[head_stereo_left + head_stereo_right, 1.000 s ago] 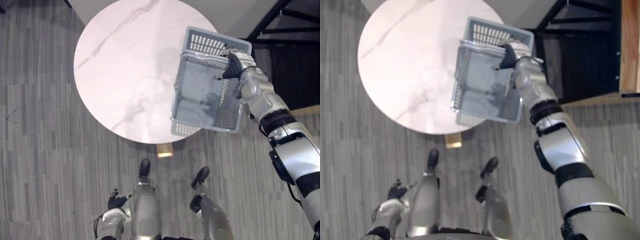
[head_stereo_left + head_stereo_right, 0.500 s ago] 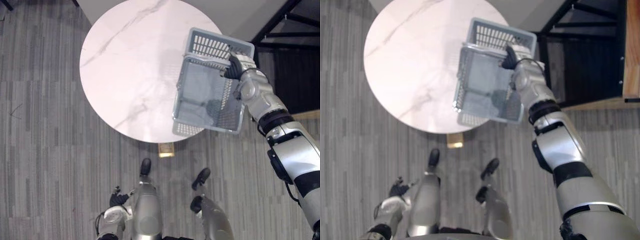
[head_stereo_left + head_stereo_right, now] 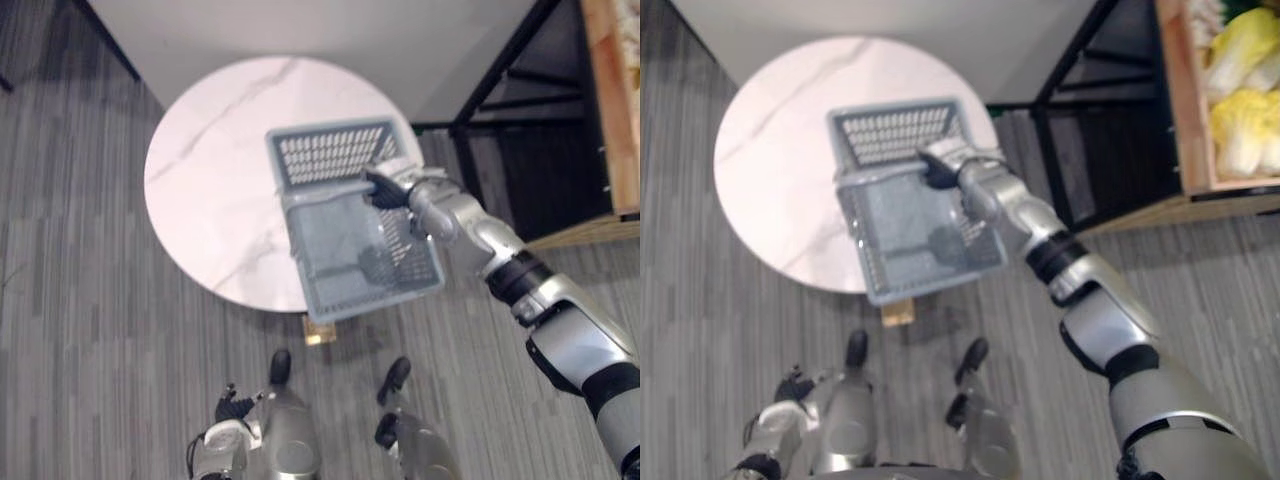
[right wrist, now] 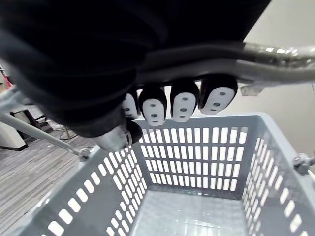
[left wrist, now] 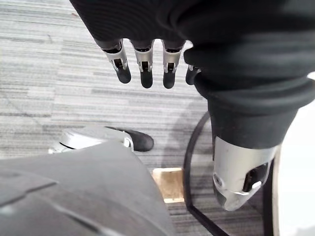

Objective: Pick vegetable in the basket

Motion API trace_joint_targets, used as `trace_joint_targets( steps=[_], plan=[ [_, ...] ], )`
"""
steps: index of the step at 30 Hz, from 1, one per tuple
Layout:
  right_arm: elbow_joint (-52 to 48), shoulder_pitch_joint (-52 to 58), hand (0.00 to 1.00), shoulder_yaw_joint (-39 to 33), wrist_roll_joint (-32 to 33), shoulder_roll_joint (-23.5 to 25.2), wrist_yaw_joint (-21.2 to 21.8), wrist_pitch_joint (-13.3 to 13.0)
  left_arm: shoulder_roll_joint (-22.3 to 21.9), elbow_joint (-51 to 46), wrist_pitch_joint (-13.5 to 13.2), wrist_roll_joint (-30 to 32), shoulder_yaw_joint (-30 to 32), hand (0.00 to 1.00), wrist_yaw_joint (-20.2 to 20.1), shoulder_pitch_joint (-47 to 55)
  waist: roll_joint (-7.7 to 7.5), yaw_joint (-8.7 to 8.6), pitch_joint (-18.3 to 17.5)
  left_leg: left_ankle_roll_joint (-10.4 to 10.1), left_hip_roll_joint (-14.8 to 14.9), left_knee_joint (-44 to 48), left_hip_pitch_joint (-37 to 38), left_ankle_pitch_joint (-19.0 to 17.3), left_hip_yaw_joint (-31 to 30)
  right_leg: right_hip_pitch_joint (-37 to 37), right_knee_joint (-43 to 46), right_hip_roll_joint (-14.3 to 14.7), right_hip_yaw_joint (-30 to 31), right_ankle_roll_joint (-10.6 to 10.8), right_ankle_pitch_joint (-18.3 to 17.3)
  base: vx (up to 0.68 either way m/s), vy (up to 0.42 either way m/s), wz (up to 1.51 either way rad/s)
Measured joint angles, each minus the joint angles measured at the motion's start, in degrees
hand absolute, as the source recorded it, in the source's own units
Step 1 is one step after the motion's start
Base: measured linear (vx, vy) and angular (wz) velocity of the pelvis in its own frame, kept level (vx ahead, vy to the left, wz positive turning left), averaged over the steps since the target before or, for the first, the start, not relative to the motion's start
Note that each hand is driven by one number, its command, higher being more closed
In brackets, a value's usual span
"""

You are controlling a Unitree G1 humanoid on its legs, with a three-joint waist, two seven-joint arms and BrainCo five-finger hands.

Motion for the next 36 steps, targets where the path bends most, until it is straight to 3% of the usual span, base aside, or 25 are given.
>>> trace_joint_targets(
  steps=[3, 6, 10, 14, 17, 24, 30, 33, 34, 36],
  plan=[
    [-7.3, 4.9, 1.0, 0.9, 2.2, -4.3, 1.4, -2.1, 0.2, 0.0, 0.0, 1.8, 0.1, 0.0, -0.5, 2.0, -0.26, -1.46, -3.1, 0.0, 0.0, -0.9, 2.0, 0.0, 1.0, 1.0, 0.0, 0.0, 0.8, 0.0, 0.0, 0.05, 0.009, -0.18],
    [-14.1, 11.8, 1.0, 0.8, 3.5, -9.7, 1.8, -3.0, 0.3, 0.1, 0.1, 2.3, 0.1, 0.0, -1.2, 3.9, -0.99, -1.87, -6.3, 0.0, -0.1, -1.9, 3.9, 0.0, 3.1, 1.1, 0.0, 0.1, 2.6, 0.0, 0.0, 0.02, 0.008, -0.3],
    [-21.4, 23.3, 1.0, -0.2, 5.5, -17.8, 4.2, -4.7, 0.8, 0.4, 0.4, 4.5, 0.1, 0.0, -2.7, 6.9, -1.56, -4.72, -8.8, -0.1, -0.1, -2.3, 6.0, -0.3, 4.5, 1.8, 0.0, 0.2, 4.1, 0.1, -0.1, -0.01, 0.002, -0.19],
    [-24.4, 37.6, 1.0, -6.2, 6.6, -23.6, 6.0, -6.8, 0.8, 2.3, 0.8, 6.6, -1.3, 0.0, -4.3, 8.6, -0.6, -6.07, -11.2, -0.5, -0.1, -2.8, 7.8, -0.5, 6.5, 2.0, -0.1, 0.3, 5.6, 0.2, -0.5, 0.0, -0.008, -0.23],
    [-24.7, 45.8, 1.0, -9.3, 6.3, -26.0, 6.1, -6.9, 0.8, 2.5, 0.8, 6.7, -2.7, 0.0, -4.9, 9.6, 0.37, -7.31, -12.1, -0.8, -0.1, -2.7, 8.1, -0.9, 6.6, 2.1, -0.1, 0.3, 5.9, 0.4, -0.7, 0.0, -0.006, -0.07],
    [-23.0, 62.3, 1.0, -23.9, 2.5, -25.2, 5.3, -7.3, 0.3, 4.1, 0.8, 6.8, -4.4, 0.0, -6.5, 11.8, 3.04, -9.14, -14.1, -0.9, -0.2, -2.6, 9.7, -1.5, 7.1, 3.4, -0.1, 0.2, 6.3, 0.1, -0.9, 0.0, 0.001, -0.01],
    [-20.1, 70.4, 1.0, -33.2, -1.1, -19.4, 2.5, -7.2, 0.0, 4.1, 0.7, 6.8, -4.6, 0.0, -6.6, 13.8, 3.6, -11.11, -15.5, -1.0, -0.2, -1.3, 12.4, -3.1, 9.3, 4.8, 0.9, 0.1, 8.3, 0.6, -1.5, 0.02, 0.019, -0.19],
    [-19.1, 72.9, 1.0, -35.7, -2.8, -18.0, 0.7, -6.8, 0.3, 4.2, 0.6, 7.9, -5.6, 0.0, -6.6, 13.9, 3.38, -11.76, -15.4, -0.2, -1.1, 2.2, 12.6, -5.9, 14.0, 1.7, 4.6, -0.8, 13.9, 1.7, -1.5, -0.03, 0.083, -0.88],
    [-19.1, 72.7, 1.0, -35.6, -4.8, -17.9, 0.2, -6.4, 0.7, 3.9, 0.3, 7.9, -6.1, 0.0, -6.6, 14.4, 2.35, -12.44, -15.1, 1.6, -2.0, 6.2, 12.7, -7.9, 18.4, 0.8, 3.1, -1.4, 16.1, 3.6, -3.4, -0.1, 0.094, -1.13],
    [-18.2, 71.8, 1.0, -35.6, -5.5, -17.1, 0.1, -5.7, 0.5, 3.8, 0.1, 7.9, -6.2, 0.0, -6.6, 14.7, 3.67, -11.75, -15.3, 3.3, -1.1, 5.8, 13.1, -7.9, 22.9, 0.7, 1.4, -1.7, 12.0, 4.6, -9.0, -0.13, 0.094, -1.37]
  ],
)
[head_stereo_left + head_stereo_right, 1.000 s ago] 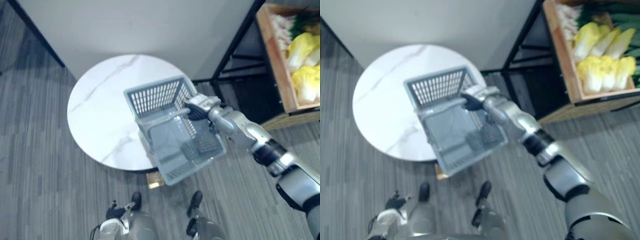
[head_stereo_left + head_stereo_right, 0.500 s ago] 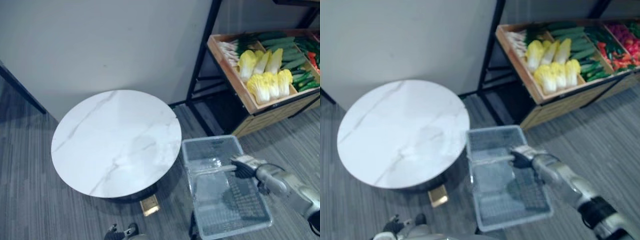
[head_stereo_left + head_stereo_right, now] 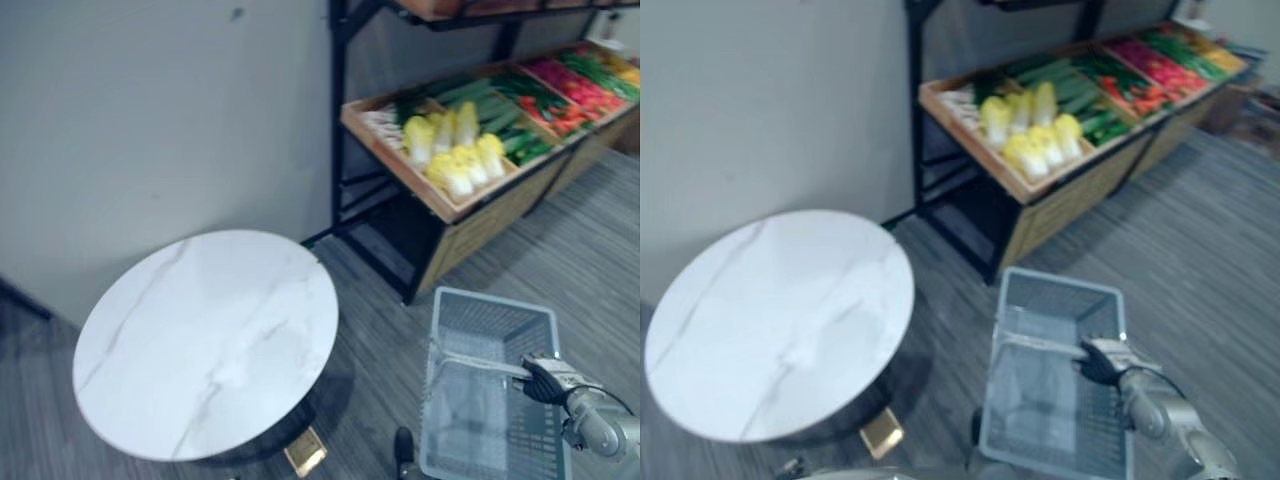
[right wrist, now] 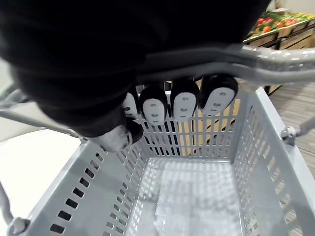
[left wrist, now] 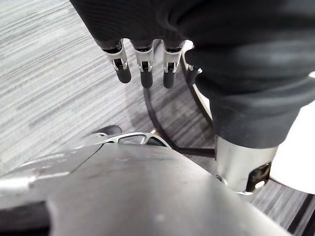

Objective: Pick vegetable in the basket

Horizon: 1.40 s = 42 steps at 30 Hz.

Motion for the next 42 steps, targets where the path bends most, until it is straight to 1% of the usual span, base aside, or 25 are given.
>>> trace_joint_targets(
  steps=[1, 2, 4, 5, 6, 7, 8, 9, 10, 12, 16, 18, 19, 20, 21, 22, 23, 27, 30, 32, 34, 36, 38, 41, 42],
  plan=[
    [1.8, -3.0, 1.0, 0.9, -1.6, 0.7, -0.3, 0.5, -0.9, 0.1, 0.0, 0.1, 0.3, 0.0, 0.0, 0.2, 3.42, 0.44, 0.2, 0.0, 3.0, -0.6, 0.8, 0.1, 4.9, -2.7, 6.4, -0.5, -10.3, -8.3, -2.0, -0.12, 0.12, -1.88],
    [3.2, -5.6, 1.0, 1.3, -1.6, 0.6, -0.4, 0.5, -1.1, 0.2, -0.2, 0.2, 1.3, 0.0, 0.1, 0.5, 3.59, 0.8, 0.7, 0.1, 3.8, -0.5, 2.1, 0.0, 8.9, -6.0, 20.8, -3.3, -18.3, -13.8, -3.3, -0.07, 0.132, -1.76],
    [4.7, -7.3, 1.0, 2.3, -1.4, 0.7, -0.6, 1.0, -0.4, 0.2, 0.0, 0.1, 1.2, 0.0, 0.1, 1.2, 2.68, 0.87, 1.1, 0.0, 3.4, -0.2, 3.9, -0.3, 12.2, -4.4, 31.1, -7.1, -24.5, -16.6, -5.4, 0.0, 0.067, -1.3],
    [5.5, -8.6, 1.0, 2.7, -1.2, 1.4, -0.6, 1.1, 0.3, -0.2, 0.0, -0.1, 1.5, 0.0, 0.3, 1.0, 0.35, 1.51, 0.5, -0.3, 3.2, 1.8, 4.6, -1.4, 15.6, -2.9, 29.1, -6.8, -26.9, -15.7, -7.1, -0.01, -0.045, -1.76],
    [6.1, -11.3, 1.0, 3.0, -1.1, 2.6, -0.6, 1.3, 0.6, 0.5, 0.1, 0.0, 2.5, 0.0, 0.2, 0.2, 0.15, 2.59, 0.4, -0.2, 4.4, 3.1, 4.5, -2.4, 19.1, -2.2, 21.1, -2.0, -25.8, -13.6, -4.2, -0.04, -0.072, -1.87],
    [6.1, -12.5, 1.0, 3.3, -1.2, 3.2, -0.6, 1.4, 0.0, 1.0, 0.4, 0.0, 2.9, 0.0, 0.1, 0.1, 1.05, 3.16, 0.5, 0.0, 5.8, 2.3, 4.4, -2.1, 21.1, -1.5, 16.0, 0.8, -24.2, -13.1, -1.7, -0.09, -0.064, -1.78],
    [5.3, -13.3, 1.0, 4.3, -1.2, 2.9, -0.6, 1.3, -1.2, 0.8, 0.4, 0.0, 3.9, 0.0, 0.0, -0.2, 2.15, 3.42, 0.9, -0.9, 6.6, 1.2, 4.6, -1.1, 25.0, -1.2, 13.9, 2.1, -25.1, -13.5, -2.1, -0.02, -0.063, -1.36],
    [5.5, -13.3, 1.0, 4.5, -1.0, 2.1, -0.6, 1.3, -2.2, 0.7, 0.3, 0.0, 3.9, 0.0, 0.0, -0.8, 2.3, 3.1, 1.0, -1.3, 6.6, 1.2, 4.6, -0.5, 26.6, -2.4, 18.0, 0.1, -27.0, -12.3, -5.0, 0.01, -0.064, -1.06],
    [5.6, -13.4, 1.0, 4.5, -1.0, 2.2, -0.6, 1.4, -2.2, 0.8, 0.5, 0.0, 3.9, 0.0, 0.0, -1.3, 2.17, 2.77, 1.0, -1.9, 6.6, 1.3, 4.7, -0.2, 26.9, -2.7, 18.4, -0.1, -27.7, -11.8, -5.3, 0.04, -0.102, -0.6],
    [5.7, -12.9, 1.0, 4.5, -1.1, 2.3, -0.6, 1.5, -2.7, 0.7, 0.6, 0.0, 4.0, 0.0, 0.1, -1.5, 4.61, 0.88, 1.7, -2.7, 6.6, -1.1, 5.1, 2.7, 26.3, -0.9, 12.2, 3.6, -27.5, -12.1, -3.1, -0.04, -0.113, -0.31],
    [5.8, -9.7, 1.0, 4.4, -1.0, 2.7, -0.7, 2.1, -3.5, 0.2, 0.6, 0.0, 4.2, 0.0, 0.4, -2.6, 6.69, 0.74, 2.3, -3.3, 9.1, -0.5, 5.2, 4.2, 26.0, 0.5, 7.1, 8.0, -27.5, -13.2, -3.0, -0.06, -0.043, -0.22],
    [5.8, -8.9, 1.0, 4.4, -0.9, 4.0, -0.9, 2.1, -3.5, 0.1, 0.6, 0.0, 4.4, 0.0, 0.6, -3.3, 6.12, 0.76, 2.8, -0.1, 12.6, 7.1, 3.8, 4.2, 23.9, 2.4, 5.2, 9.0, -28.2, -13.5, -3.7, -0.01, -0.073, -0.23],
    [5.7, -9.3, 1.0, 4.5, -0.8, 4.9, -1.5, 2.0, -3.5, -0.2, 0.5, -0.1, 4.6, 0.0, 0.3, -3.2, 5.59, 1.02, 3.3, 3.2, 14.3, 13.5, 1.0, 4.6, 18.0, 4.1, 3.7, 9.2, -28.8, -12.9, -4.4, 0.04, -0.105, -0.38],
    [5.9, -10.5, 1.0, 5.1, -0.9, 5.0, -1.7, 2.1, -3.0, -0.3, 0.0, -0.2, 4.8, 0.0, 0.6, -3.0, 4.17, 1.19, 4.5, 2.2, 12.4, 18.9, -2.6, 2.3, 8.2, 4.3, 3.8, 8.9, -27.8, -12.7, -4.6, 0.05, -0.081, -0.44],
    [5.9, -11.4, 1.0, 5.5, -0.9, 4.9, -1.7, 2.1, -3.1, -0.3, -0.2, -0.2, 5.3, 0.0, 0.8, -2.8, 4.27, 1.21, 4.8, 1.0, 10.6, 20.5, -4.1, 0.5, 3.0, 4.5, 3.8, 8.9, -26.7, -12.7, -4.4, 0.05, -0.014, -0.62],
    [6.3, -13.2, 1.0, 6.6, -0.9, 4.8, -1.8, 2.3, -3.8, -0.5, -0.4, -0.7, 6.0, 0.0, 1.2, -2.2, 4.12, 1.88, 5.6, 0.5, 6.0, 21.2, -5.6, -2.8, -5.2, 4.8, 3.8, 9.5, -22.7, -12.3, -3.0, 0.07, 0.026, -0.94],
    [7.4, -14.6, 1.0, 7.8, -0.8, 5.0, -1.8, 2.3, -4.8, -1.1, -0.5, -1.8, 6.2, 0.0, 1.6, -1.4, 4.38, 3.74, 5.8, 0.9, 2.7, 20.6, -6.5, -5.2, -10.3, 5.3, 3.5, 10.5, -19.5, -12.8, -3.3, 0.08, 0.034, -1.08],
    [8.2, -16.8, 1.0, 9.0, -0.3, 5.3, -1.8, 2.2, -5.4, -2.5, -0.7, -2.3, 6.2, 0.0, 1.7, -0.9, 5.27, 5.68, 6.5, 1.2, -1.9, 14.4, -15.4, -5.8, -15.3, 5.3, 2.0, 11.3, -18.0, -13.0, -3.4, 0.09, 0.026, -0.55],
    [8.7, -16.9, 1.0, 9.2, 0.0, 5.8, -1.9, 2.2, -5.4, -2.5, -0.6, -2.3, 6.2, 0.0, 1.7, -0.1, 6.32, 7.05, 7.3, 0.7, -2.5, 2.1, -21.1, 0.5, -21.0, 5.2, 1.7, 12.4, -17.2, -13.0, -3.4, 0.13, 0.082, -0.23],
    [10.0, -16.9, 1.0, 9.3, 1.2, 6.3, -1.9, 2.2, -5.4, -2.5, -0.3, -2.3, 6.3, 0.0, 1.8, 1.1, 7.48, 8.85, 7.3, 1.0, -0.9, -0.1, -24.5, 4.6, -24.0, 5.8, 1.6, 13.9, -16.4, -13.1, -3.5, 0.22, 0.189, -0.41],
    [10.4, -16.9, 1.0, 9.8, 1.6, 6.7, -1.9, 2.2, -5.5, -2.4, -0.3, -2.3, 6.3, 0.0, 1.8, 1.5, 7.99, 9.22, 7.4, 1.0, -0.4, -0.9, -24.5, 7.2, -24.2, 7.0, 1.4, 14.1, -15.9, -12.6, -4.0, 0.26, 0.228, -0.17],
    [10.4, -17.0, 1.0, 11.0, 1.7, 6.8, -1.9, 2.2, -5.7, -2.4, -0.3, -2.3, 6.3, 0.0, 1.9, 1.4, 7.71, 9.48, 7.4, 1.3, -0.7, -0.9, -23.7, 10.1, -23.8, 8.3, 1.5, 13.7, -15.0, -11.6, -4.6, 0.29, 0.228, -0.07],
    [10.5, -16.8, 1.0, 11.5, 1.7, 7.7, -1.9, 2.2, -5.3, -2.3, -0.3, -1.6, 6.4, 0.0, 2.1, 0.9, 5.86, 10.44, 7.5, 3.2, -2.4, 0.3, -22.6, 12.1, -23.0, 9.4, 2.6, 11.6, -13.7, -8.7, -5.8, 0.32, 0.252, -0.15],
    [10.5, -14.8, 1.0, 11.4, 1.7, 11.0, -2.0, 2.2, -3.9, -1.4, -0.1, -1.2, 6.3, 0.0, 2.4, 0.5, 2.32, 10.15, 6.7, 5.7, -5.6, 0.3, -18.4, 6.9, -22.0, 6.5, 16.5, 6.0, -12.6, -5.7, -10.3, 0.38, 0.253, 0.06],
    [10.5, -14.2, 1.0, 11.4, 1.7, 11.7, -2.1, 2.2, -3.8, -1.5, -0.1, -1.1, 6.2, 0.0, 2.4, 0.6, 2.31, 10.16, 6.7, 5.8, -5.6, 0.3, -17.3, 6.5, -22.1, 4.6, 22.5, 5.1, -11.8, -5.7, -10.3, 0.33, 0.231, 0.05]
  ],
)
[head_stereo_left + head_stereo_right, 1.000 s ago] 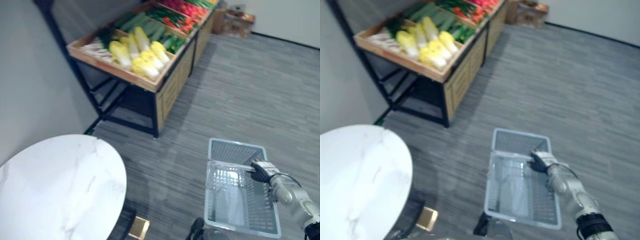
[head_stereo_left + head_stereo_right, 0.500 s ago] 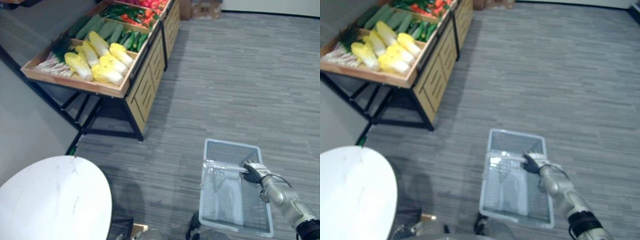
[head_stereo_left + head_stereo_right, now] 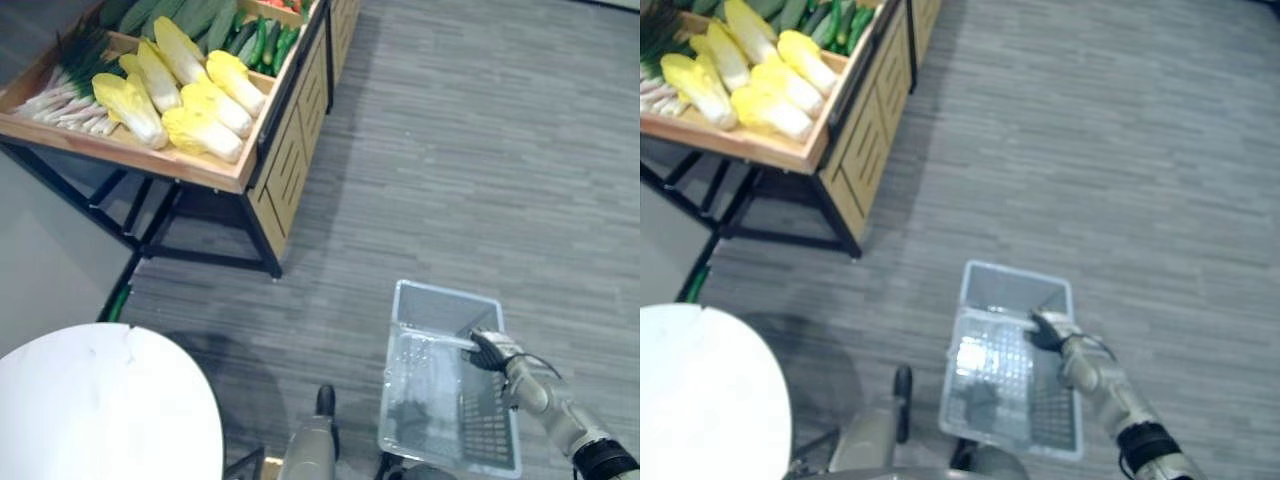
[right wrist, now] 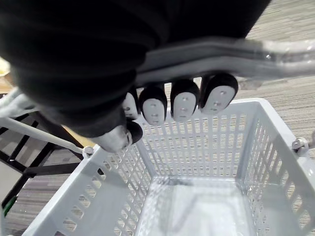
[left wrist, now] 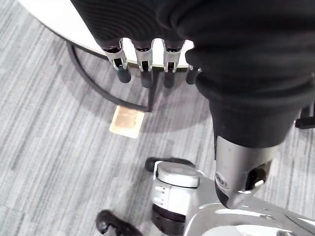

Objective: Pick vegetable in the basket

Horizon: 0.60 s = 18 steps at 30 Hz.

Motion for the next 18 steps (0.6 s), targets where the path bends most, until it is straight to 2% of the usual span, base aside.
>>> trace_joint_targets(
  steps=[1, 2, 3, 4, 6, 7, 8, 9, 10, 11, 12, 13, 14, 15, 16, 17, 18],
  plan=[
    [-0.1, 0.1, 1.0, -0.1, -0.2, 1.8, -1.1, 0.1, 0.9, -0.3, 0.0, 0.0, -0.4, 0.0, 0.0, 0.4, -1.29, 0.05, 0.0, 1.1, -0.4, 0.1, 2.4, -1.4, 0.7, -4.0, 12.9, -2.5, 1.6, -0.4, 0.9, 0.31, 0.211, 0.05],
    [0.0, -0.3, 1.0, 0.1, -0.4, 3.1, -1.0, 0.1, 2.7, -0.6, 0.3, 0.0, -1.0, 0.0, 0.0, 0.5, -3.41, 0.0, -0.4, 2.4, -1.6, 0.3, 4.9, -3.6, 0.8, -7.5, 22.9, -5.4, 2.9, -0.8, 4.5, 0.4, 0.24, 0.11],
    [0.0, -0.2, 1.0, 0.1, -0.4, 3.6, -1.0, 0.1, 3.5, -1.0, 0.6, 0.0, -1.2, 0.0, 0.0, 0.5, -4.02, -0.11, -0.4, 2.6, -2.1, 0.4, 6.4, -4.7, 0.0, -8.5, 26.9, -6.2, 3.5, -1.0, 8.0, 0.38, 0.15, 0.34],
    [0.4, 0.3, 1.0, 0.0, -0.3, 4.5, -1.1, 0.1, 4.7, -2.3, 0.8, -0.1, -1.7, 0.0, 0.0, 0.5, -3.79, -0.64, -0.2, 3.0, -2.1, 0.4, 9.2, -6.0, -1.6, -10.5, 33.1, -6.2, 4.8, -1.2, 15.8, 0.44, 0.133, 0.67],
    [1.0, 0.4, 1.0, 0.0, -0.3, 5.8, -1.1, 0.1, 6.0, -3.6, 0.8, -0.1, -2.3, 0.0, 0.2, -0.1, -4.07, -1.96, -0.4, 3.9, -2.0, 0.2, 12.6, -7.0, -4.2, -12.7, 38.7, -6.1, 5.1, -1.7, 12.8, 0.44, 0.105, 0.85],
    [1.0, 0.1, 1.0, -0.1, -0.3, 6.1, -1.1, 0.2, 6.3, -4.6, 0.8, -0.2, -2.2, 0.0, 0.2, -0.8, -3.83, -2.98, -0.3, 4.1, -2.0, -0.5, 14.3, -7.4, -6.1, -13.5, 37.2, -6.1, 3.4, -2.0, 8.8, 0.45, 0.064, 0.89],
    [1.1, -0.1, 1.0, -0.6, -0.3, 6.0, -1.1, 0.3, 6.3, -5.3, 0.8, -0.2, -2.2, 0.0, 0.3, -2.0, -3.41, -3.34, 0.0, 4.2, -2.0, -1.5, 16.0, -7.5, -7.7, -13.6, 31.2, -6.0, 0.7, -2.7, 6.5, 0.45, 0.054, 0.85],
    [1.1, -0.2, 1.0, -0.7, -0.3, 6.0, -1.1, 0.4, 6.3, -5.9, 0.7, -0.2, -2.2, 0.0, 0.4, -2.3, -3.3, -3.36, 0.0, 4.2, -2.0, -2.0, 16.6, -7.5, -8.5, -13.5, 26.2, -5.8, -0.8, -2.8, 6.0, 0.46, 0.028, 0.67],
    [1.1, -0.6, 1.0, -0.8, -0.2, 6.0, -1.1, 0.4, 6.3, -7.0, 0.6, -0.2, -2.3, 0.0, 0.4, -2.7, -3.28, -3.32, 0.0, 3.8, -2.0, -2.1, 17.1, -7.8, -9.1, -13.4, 18.0, -5.0, -1.9, -2.6, 6.1, 0.46, -0.02, 0.68],
    [1.1, -0.9, 1.0, -1.8, -0.2, 6.0, -1.1, 0.4, 6.2, -7.9, 0.6, -0.1, -2.4, 0.0, 0.5, -4.0, -3.07, -3.26, 0.1, 2.6, -2.0, -2.2, 17.4, -8.5, -11.1, -13.4, 3.6, -3.4, -1.5, -1.2, 7.1, 0.46, -0.042, 0.72],
    [1.1, -1.0, 1.0, -2.4, -0.2, 6.0, -1.1, 0.4, 6.2, -7.9, 0.6, -0.1, -2.8, 0.0, 0.5, -4.6, -2.91, -3.26, 0.2, 2.1, -2.0, -2.2, 17.5, -8.8, -11.9, -13.4, -1.9, -3.0, -1.1, -0.5, 7.9, 0.45, -0.084, 0.81],
    [1.1, -1.3, 1.0, -2.7, -0.1, 5.9, -1.1, 0.5, 6.2, -7.9, 0.5, -0.1, -3.5, 0.0, 0.5, -5.1, -2.69, -3.26, 0.3, 1.0, -2.0, -2.3, 18.5, -9.4, -13.2, -13.5, -10.5, -2.5, 0.5, 1.3, 9.1, 0.48, -0.118, 0.55],
    [1.1, -1.4, 1.0, -2.8, -0.1, 5.9, -1.1, 0.7, 6.1, -7.9, 0.5, -0.1, -4.0, 0.0, 0.6, -5.1, -2.6, -3.21, 0.4, 0.2, -2.0, -2.3, 19.3, -9.9, -13.4, -13.7, -12.9, -2.5, 1.3, 1.5, 9.2, 0.62, -0.184, 0.62],
    [0.9, -2.0, 1.0, -3.8, -0.2, 5.9, -1.1, 1.1, 5.8, -7.8, 0.5, 0.0, -4.2, 0.0, 0.6, -4.9, -2.34, -3.06, 0.6, -2.0, -1.9, -2.2, 22.2, -11.2, -13.8, -13.3, -14.1, -2.8, 2.0, 1.4, 9.3, 0.56, -0.192, 0.47],
    [0.8, -1.9, 1.0, -4.1, -0.2, 5.9, -1.1, 1.1, 5.7, -7.8, 0.5, -0.1, -4.2, 0.0, 0.6, -4.8, -2.33, -3.07, 0.6, -2.9, -1.8, -2.1, 23.4, -11.7, -14.5, -13.2, -14.1, -2.8, 2.1, 1.0, 9.6, 0.62, -0.256, 0.71],
    [0.2, -1.0, 1.0, -4.5, -0.1, 5.9, -1.1, 1.2, 5.8, -7.8, 0.5, -0.1, -4.1, 0.0, 0.7, -4.2, -2.9, -3.1, 0.3, -4.9, -1.6, -1.6, 25.3, -12.9, -15.6, -12.2, -14.2, -2.4, 2.3, -0.6, 11.6, 0.68, -0.329, 0.69],
    [-0.3, -0.4, 1.0, -4.5, -0.1, 5.9, -1.1, 1.3, 6.1, -7.8, 0.4, -0.1, -4.1, 0.0, 0.8, -4.2, -3.88, -3.2, -0.4, -5.8, -1.6, -1.4, 25.9, -13.7, -16.3, -11.7, -14.1, -2.6, 2.3, -2.2, 13.3, 0.72, -0.38, 1.07]
  ],
)
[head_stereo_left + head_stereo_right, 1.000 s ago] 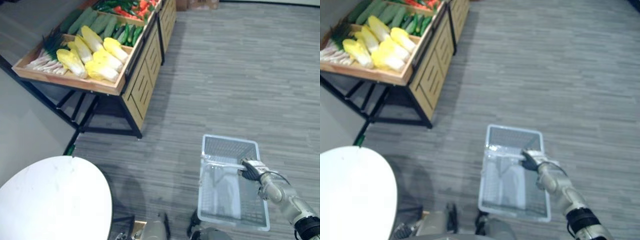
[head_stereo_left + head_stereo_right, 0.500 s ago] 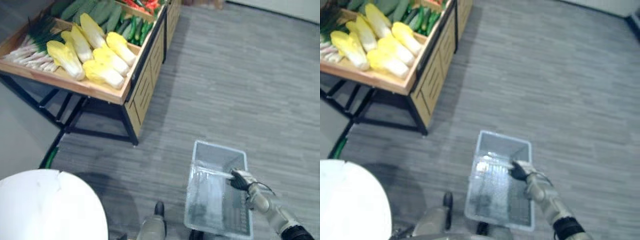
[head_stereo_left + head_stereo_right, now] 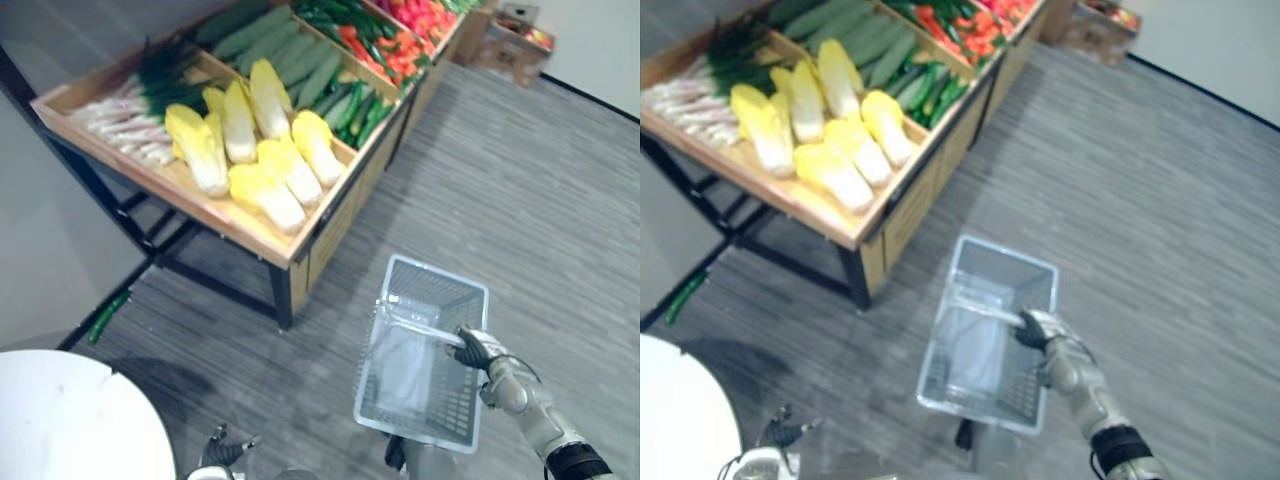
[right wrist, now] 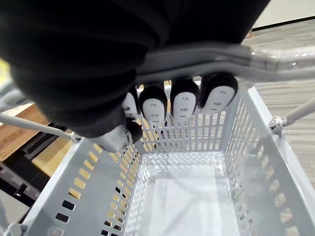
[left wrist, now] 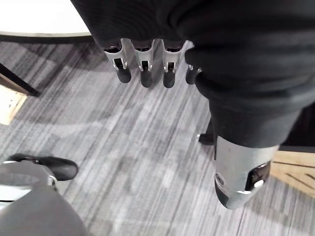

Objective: Pick vegetable in the basket

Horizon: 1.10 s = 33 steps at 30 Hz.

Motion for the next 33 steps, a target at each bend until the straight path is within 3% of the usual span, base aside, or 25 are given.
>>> trace_joint_targets(
  steps=[1, 2, 3, 5, 6, 7, 9, 11, 12, 14, 15, 16, 17, 18, 21, 24, 27, 28, 29, 30, 31, 33],
  plan=[
    [-0.3, 1.1, 1.0, -0.4, 0.1, -0.5, 0.0, 0.0, 0.2, 0.7, 0.0, 0.0, 0.6, 0.0, 0.2, -0.4, -0.24, -0.39, -0.8, -1.0, 0.6, 1.6, 0.3, -2.7, -1.4, 0.2, 2.1, -0.2, -0.9, -1.1, 3.1, 0.71, -0.409, 0.66],
    [1.5, -1.0, 1.0, -0.8, 0.1, -0.5, 0.2, 0.8, -2.4, 1.2, 0.1, 0.0, 1.8, 0.0, 0.3, -0.9, 3.53, 0.18, -0.8, -1.0, 4.9, 5.0, -1.4, -3.0, -1.6, -1.0, 6.1, 3.0, -3.9, -4.0, 1.5, 0.62, -0.359, 0.57],
    [1.6, -1.5, 1.0, -0.7, 0.0, -0.5, 0.3, 0.8, -3.2, 1.4, 0.0, 0.0, 2.1, 0.0, 0.3, -0.9, 3.64, -0.04, -0.7, -1.6, 5.3, 6.8, -2.4, -2.1, -1.8, -1.0, 7.5, 3.0, -4.4, -4.8, -0.4, 0.68, -0.381, 0.22],
    [2.7, -1.1, 1.0, -1.8, -0.1, -0.8, 0.3, 0.9, -5.6, 3.6, 0.4, 0.0, 2.6, 0.0, 0.2, -0.5, 3.96, -0.11, -0.9, -1.0, 5.5, 14.4, -5.5, 4.3, -2.4, 1.0, 10.7, 3.0, -6.8, -5.6, -5.7, 0.57, -0.311, 0.49],
    [2.7, -0.8, 1.0, -2.5, 0.0, -0.8, 0.3, 0.9, -5.9, 3.9, 0.4, 0.0, 2.7, 0.0, 0.2, -0.2, 3.86, -0.31, -0.8, -0.9, 5.3, 17.1, -6.8, 6.7, -2.4, 2.0, 10.6, 2.9, -7.6, -5.6, -6.3, 0.47, -0.257, 0.58],
    [2.7, -0.2, 1.0, -3.0, 0.3, -1.5, 0.1, 1.0, -6.0, 3.9, 0.4, -0.1, 3.9, 0.0, 0.3, 0.3, 3.57, -0.66, -0.7, -0.9, 5.0, 23.6, -9.8, 11.9, -1.1, 4.6, 9.8, 2.5, -8.5, -5.4, -7.8, 0.45, -0.206, 0.68],
    [3.2, 0.4, 1.0, -3.8, 1.3, -2.1, 0.0, 1.5, -5.4, 4.5, 0.7, -0.1, 4.2, 0.0, 0.3, 0.4, 2.56, -0.89, -0.1, 0.5, 7.1, 33.1, -15.3, 8.7, 4.5, 9.1, 7.4, 2.1, -9.1, -4.2, -10.7, 0.41, -0.155, 0.71],
    [6.4, 0.6, 1.0, -5.6, 1.8, -2.0, -0.3, 2.6, -5.0, 4.1, 0.6, -0.3, 4.6, 0.0, 0.5, 0.3, 2.18, -0.72, 0.1, 1.5, 10.2, 37.1, -23.4, 2.8, 14.2, 13.7, 3.5, 1.6, -12.2, -3.8, -10.9, 0.3, -0.076, 0.71],
    [7.1, 0.9, 1.0, -6.3, 1.9, -1.8, -0.4, 2.8, -4.8, 3.7, 0.6, -0.2, 4.6, 0.0, 0.6, 0.3, 1.57, -0.55, 0.4, 1.5, 10.5, 36.4, -25.3, 1.9, 16.4, 14.5, 3.1, 1.4, -12.8, -3.8, -10.9, 0.25, 0.04, 0.61],
    [7.7, 2.3, 1.0, -7.6, 1.8, -1.9, -0.9, 3.2, -4.7, 2.7, 0.7, -0.1, 3.7, 0.0, 0.7, 0.4, 2.17, 0.3, 0.3, 0.9, 9.5, 26.5, -29.3, 1.5, 22.5, 16.0, 2.2, 0.1, -14.6, -3.1, -10.5, 0.2, 0.125, 0.36],
    [7.7, 2.9, 1.0, -8.2, 1.8, -2.1, -1.1, 3.2, -4.8, 2.7, 0.8, 0.0, 2.9, 0.0, 0.7, 0.6, 2.86, 0.19, 0.2, 1.4, 9.0, 18.5, -29.5, 5.3, 24.7, 16.5, 1.9, 0.3, -15.5, -2.6, -10.1, 0.15, 0.158, 0.26],
    [7.5, 3.6, 1.0, -9.1, 1.8, -2.5, -1.3, 3.1, -5.0, 2.7, 0.8, 0.1, 2.0, 0.0, 0.7, 0.8, 5.19, 0.17, -0.1, 3.5, 8.6, 11.7, -29.9, 10.6, 26.7, 17.2, 1.7, 1.1, -16.0, -0.7, -10.4, 0.24, 0.253, 0.47],
    [7.8, 3.9, 1.0, -9.1, 1.9, -1.1, -1.6, 2.9, -4.4, 3.0, 0.8, 0.9, 1.7, 0.0, 0.8, 0.0, 2.86, -0.21, 0.1, 4.9, 5.7, 7.6, -28.8, 11.3, 28.1, 17.1, -0.1, -0.7, -16.1, 1.8, -10.5, 0.2, 0.21, 0.41],
    [7.4, 4.3, 1.0, -9.0, 2.0, -0.9, -1.6, 2.6, -3.9, 2.5, 0.7, 1.3, 1.7, 0.0, 0.8, -0.3, 2.11, -0.16, 0.3, 5.4, 3.9, 5.0, -28.3, 12.3, 28.5, 17.0, -1.5, -1.7, -16.3, 3.3, -9.6, 0.19, 0.186, 0.41],
    [7.7, 3.6, 1.0, -8.7, 1.6, -0.7, -1.7, 2.6, -4.3, 2.9, 0.7, 2.2, 1.3, 0.0, 0.9, -0.3, 2.06, 0.23, 0.3, 6.2, 1.1, 3.5, -27.2, 12.8, 29.1, 18.3, -3.1, -3.9, -15.6, 4.9, -8.4, 0.16, 0.146, 0.12],
    [9.3, 2.3, 1.0, -8.3, 1.6, 1.4, -1.7, 2.3, -3.4, 3.7, 0.8, 2.3, 1.5, 0.0, 0.9, 0.8, 2.01, 0.49, 0.3, 6.2, 1.5, 1.3, -23.3, 12.8, 30.3, 19.6, -1.3, -3.8, -14.4, 5.0, -8.0, 0.1, 0.021, -0.2],
    [10.1, 1.2, 1.0, -6.1, 1.4, 3.1, -2.2, 2.1, -3.3, 5.6, 0.9, 2.3, 2.1, 0.0, 0.8, 2.1, 2.72, 0.44, 0.2, 6.2, 4.4, -2.8, -17.8, 12.8, 32.4, 13.9, 15.1, -4.4, -11.3, 5.0, -8.0, 0.03, 0.004, -0.52],
    [10.4, 0.1, 1.0, -6.1, 1.2, 3.2, -2.4, 1.8, -2.9, 5.6, 1.0, 2.3, 2.2, 0.0, 0.7, 2.6, 1.81, 0.32, 0.3, 6.0, 4.6, -4.3, -16.1, 12.9, 33.1, 10.2, 23.7, -6.2, -9.2, 5.1, -7.9, 0.02, -0.003, -0.19],
    [11.3, -0.3, 1.0, -6.1, 1.2, 3.3, -2.3, 1.6, -2.3, 5.6, 1.2, 2.3, 2.3, 0.0, 0.6, 2.6, 0.47, -0.1, 0.4, 6.0, 4.4, -4.7, -15.1, 12.9, 32.9, 7.4, 30.1, -7.6, -5.8, 6.5, -6.7, 0.01, -0.021, 0.03],
    [11.9, -0.5, 1.0, -6.2, 1.3, 3.5, -2.3, 1.7, -2.1, 5.6, 1.3, 2.3, 2.4, 0.0, 0.6, 2.5, 0.28, -0.22, 0.3, 6.0, 4.5, -4.7, -14.7, 12.9, 32.3, 6.7, 32.1, -7.9, -4.7, 6.6, -5.4, 0.04, -0.057, 0.38],
    [13.4, -0.8, 1.0, -6.5, 1.3, 3.9, -2.5, 2.1, -2.0, 5.3, 1.4, 2.3, 2.8, 0.0, 0.6, 2.4, 1.27, -0.86, 0.8, 6.0, 5.6, -5.0, -14.2, 12.9, 30.8, 6.1, 34.3, -7.8, -4.6, 6.5, -3.8, 0.08, -0.061, 0.51],
    [16.0, -1.4, 1.0, -6.2, 1.3, 4.1, -2.1, 2.2, -2.1, 4.8, 1.4, 2.3, 3.9, 0.0, 0.7, 2.0, 1.28, -0.73, 0.7, 5.8, 6.6, -4.9, -15.0, 13.1, 28.8, 6.2, 32.4, -8.5, -6.1, 4.5, -5.8, 0.07, -0.058, 0.44]
  ],
)
